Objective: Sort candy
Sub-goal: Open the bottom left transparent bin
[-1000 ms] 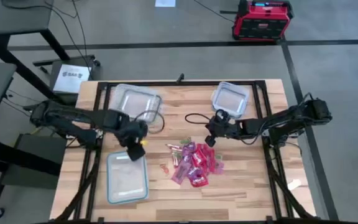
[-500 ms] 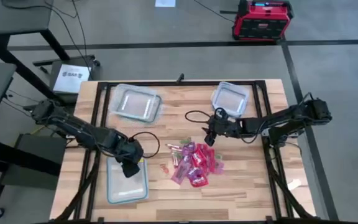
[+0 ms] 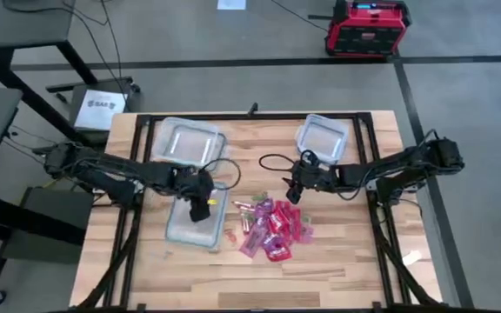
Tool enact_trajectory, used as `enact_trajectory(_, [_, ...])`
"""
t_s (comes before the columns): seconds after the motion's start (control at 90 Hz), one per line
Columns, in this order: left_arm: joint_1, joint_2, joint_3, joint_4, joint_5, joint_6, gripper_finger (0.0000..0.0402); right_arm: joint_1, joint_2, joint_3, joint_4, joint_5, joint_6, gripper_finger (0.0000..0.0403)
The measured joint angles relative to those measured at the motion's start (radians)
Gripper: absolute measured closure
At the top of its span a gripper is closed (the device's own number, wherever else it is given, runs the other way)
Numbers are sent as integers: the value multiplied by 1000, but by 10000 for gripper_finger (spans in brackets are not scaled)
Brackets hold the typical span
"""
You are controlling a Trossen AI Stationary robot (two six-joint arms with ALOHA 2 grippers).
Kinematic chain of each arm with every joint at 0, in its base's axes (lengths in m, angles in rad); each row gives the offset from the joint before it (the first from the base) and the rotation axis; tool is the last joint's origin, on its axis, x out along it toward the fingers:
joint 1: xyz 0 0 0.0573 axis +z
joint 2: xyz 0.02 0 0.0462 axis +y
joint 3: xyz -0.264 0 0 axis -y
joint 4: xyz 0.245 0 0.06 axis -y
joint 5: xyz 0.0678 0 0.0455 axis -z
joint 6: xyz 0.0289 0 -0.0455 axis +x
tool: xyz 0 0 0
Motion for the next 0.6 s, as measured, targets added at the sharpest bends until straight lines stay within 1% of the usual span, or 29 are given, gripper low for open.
enact_trajectory(0.2, [129, 1, 0, 163, -21, 196, 273, 0, 0, 0, 1, 0, 0, 237])
enact_trajectory(0.333, [179, 1, 10, 262, -21, 223, 272, -8, 0, 0, 4, 0, -1, 237])
enact_trajectory(0.411, [178, -7, 55, 193, -16, 170, 272, -8, 0, 0, 11, 1, -18, 237])
enact_trajectory(0.489, [162, -10, 117, 85, -13, 42, 272, -8, 0, 0, 53, -3, -64, 237])
enact_trajectory(0.6, [119, -10, 169, -86, 35, -153, 272, -14, 1, 0, 195, -80, -146, 237])
